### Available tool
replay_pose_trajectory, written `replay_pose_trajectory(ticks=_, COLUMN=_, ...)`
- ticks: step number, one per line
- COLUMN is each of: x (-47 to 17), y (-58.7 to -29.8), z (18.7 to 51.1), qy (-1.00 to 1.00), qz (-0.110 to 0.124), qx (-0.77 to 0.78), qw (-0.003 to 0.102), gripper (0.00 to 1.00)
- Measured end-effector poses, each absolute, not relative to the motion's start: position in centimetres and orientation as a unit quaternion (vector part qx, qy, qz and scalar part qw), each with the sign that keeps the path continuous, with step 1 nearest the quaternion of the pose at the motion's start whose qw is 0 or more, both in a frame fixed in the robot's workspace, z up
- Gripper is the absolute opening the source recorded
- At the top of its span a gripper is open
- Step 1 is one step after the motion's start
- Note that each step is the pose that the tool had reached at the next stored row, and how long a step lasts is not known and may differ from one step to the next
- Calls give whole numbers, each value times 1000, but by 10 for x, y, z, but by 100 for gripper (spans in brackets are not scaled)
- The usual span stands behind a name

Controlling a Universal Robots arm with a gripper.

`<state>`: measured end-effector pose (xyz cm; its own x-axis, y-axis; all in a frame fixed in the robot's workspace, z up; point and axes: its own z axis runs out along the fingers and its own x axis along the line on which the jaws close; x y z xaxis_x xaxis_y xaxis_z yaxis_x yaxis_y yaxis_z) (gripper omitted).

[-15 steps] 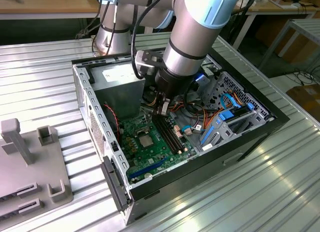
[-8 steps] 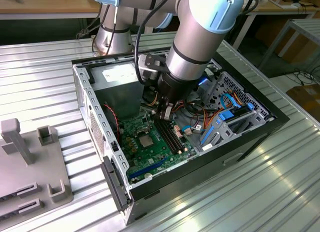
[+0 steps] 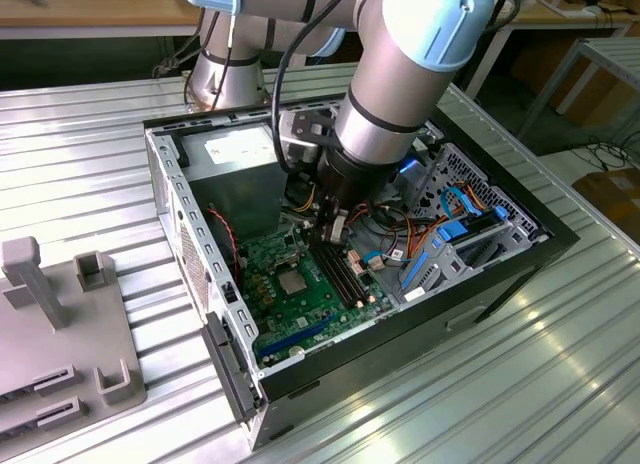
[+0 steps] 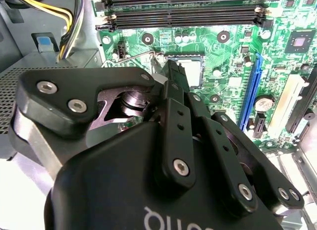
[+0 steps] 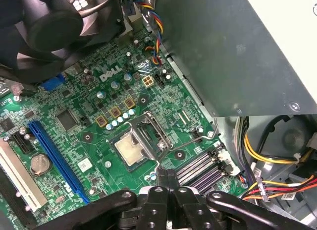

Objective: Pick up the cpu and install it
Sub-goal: 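Close the cpu cover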

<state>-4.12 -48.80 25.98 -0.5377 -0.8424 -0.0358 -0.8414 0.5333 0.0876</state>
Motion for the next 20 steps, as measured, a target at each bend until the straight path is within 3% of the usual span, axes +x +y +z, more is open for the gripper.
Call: replay_pose_trajectory(ticks=20, x=-41, y=-491, z=260, qy=-875, qz=-51, qx=481, qw=3, gripper=11)
